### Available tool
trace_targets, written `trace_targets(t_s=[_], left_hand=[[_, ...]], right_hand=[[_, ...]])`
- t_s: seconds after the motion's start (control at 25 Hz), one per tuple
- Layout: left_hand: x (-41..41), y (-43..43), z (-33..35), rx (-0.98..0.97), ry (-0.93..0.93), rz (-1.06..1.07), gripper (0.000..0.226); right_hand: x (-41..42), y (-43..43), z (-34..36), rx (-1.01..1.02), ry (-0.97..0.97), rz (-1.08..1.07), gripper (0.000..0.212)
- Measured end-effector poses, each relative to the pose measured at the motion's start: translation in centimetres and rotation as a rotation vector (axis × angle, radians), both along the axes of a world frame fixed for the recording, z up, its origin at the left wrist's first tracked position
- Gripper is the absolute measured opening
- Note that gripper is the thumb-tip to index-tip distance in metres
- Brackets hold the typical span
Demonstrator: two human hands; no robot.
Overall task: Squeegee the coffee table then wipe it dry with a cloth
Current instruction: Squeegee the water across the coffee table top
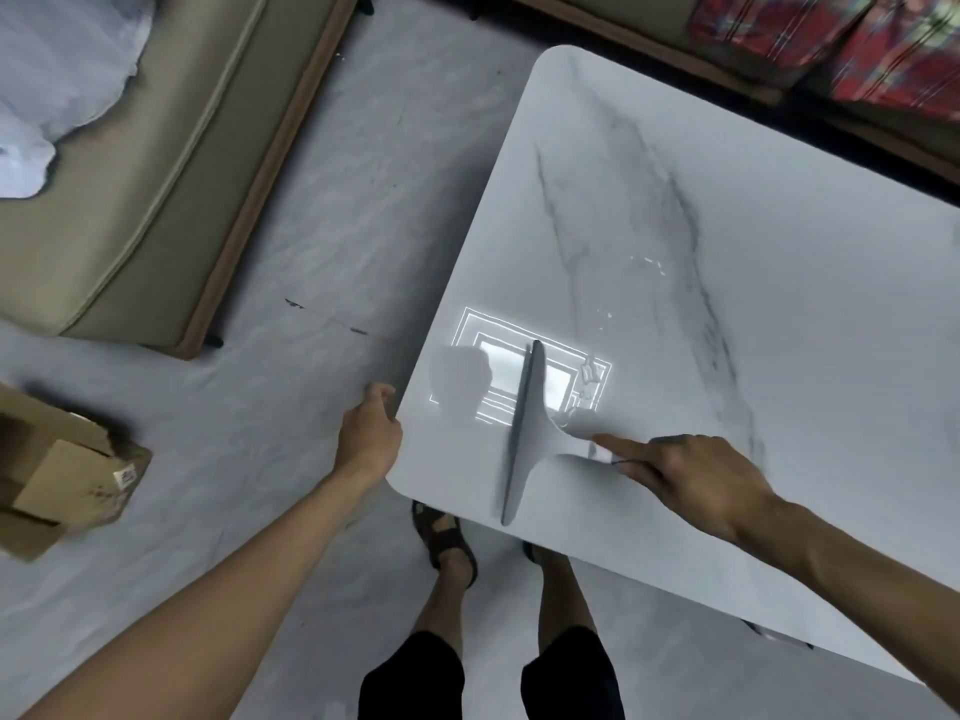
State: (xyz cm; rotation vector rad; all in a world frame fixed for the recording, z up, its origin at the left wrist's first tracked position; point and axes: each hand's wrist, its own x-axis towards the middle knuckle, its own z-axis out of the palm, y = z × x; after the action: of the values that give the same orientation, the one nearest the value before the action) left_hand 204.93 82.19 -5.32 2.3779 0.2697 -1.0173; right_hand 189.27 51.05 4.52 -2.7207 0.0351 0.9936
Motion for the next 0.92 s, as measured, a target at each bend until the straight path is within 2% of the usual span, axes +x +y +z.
trace_targets(t_s=[0.12,0.2,0.36,0.48,0.52,0.64,0.72,0.84,0.92], left_hand=[[-0.7,0.1,-0.1,0.047,-0.015,0.009,0.049],[-1.8,-0.2,0.6,0.076,-0.101,-0.074,0.052],[-5.2,-1.4,0.7,0.022,-0.307,-0.249,0.054],[-7.1,-2.9,-0.8,0.049,-0.234,-0.397,0.048],[-7.6,-3.8,-1.0,0.058,-0.153,-0.41,0.045],[-7.7,-6.5,-0.7,0.086,0.056,-0.37,0.037],[-7.2,-7.4,-0.8,0.108,0.103,-0.342,0.032],[-6.9,-8.0,-1.1,0.133,0.149,-0.335,0.026],[-6.7,-8.3,-1.3,0.14,0.166,-0.329,0.021]], right_hand=[[1.2,6.0,-2.4,0.16,0.003,0.101,0.042],[1.5,9.7,-4.5,0.218,-0.003,0.205,0.042],[0.0,7.5,-6.3,0.201,-0.044,0.233,0.046],[-2.7,0.8,-5.9,0.134,-0.08,0.164,0.094],[-3.5,-1.5,-5.3,0.115,-0.102,0.153,0.099],[-5.4,-7.8,-3.5,0.038,-0.127,0.163,0.083],[-5.9,-10.2,-1.7,0.002,-0.096,0.179,0.068],[-5.6,-9.6,-0.9,0.052,-0.206,0.28,0.048],[-4.7,-6.4,-2.0,0.156,-0.159,0.388,0.042]])
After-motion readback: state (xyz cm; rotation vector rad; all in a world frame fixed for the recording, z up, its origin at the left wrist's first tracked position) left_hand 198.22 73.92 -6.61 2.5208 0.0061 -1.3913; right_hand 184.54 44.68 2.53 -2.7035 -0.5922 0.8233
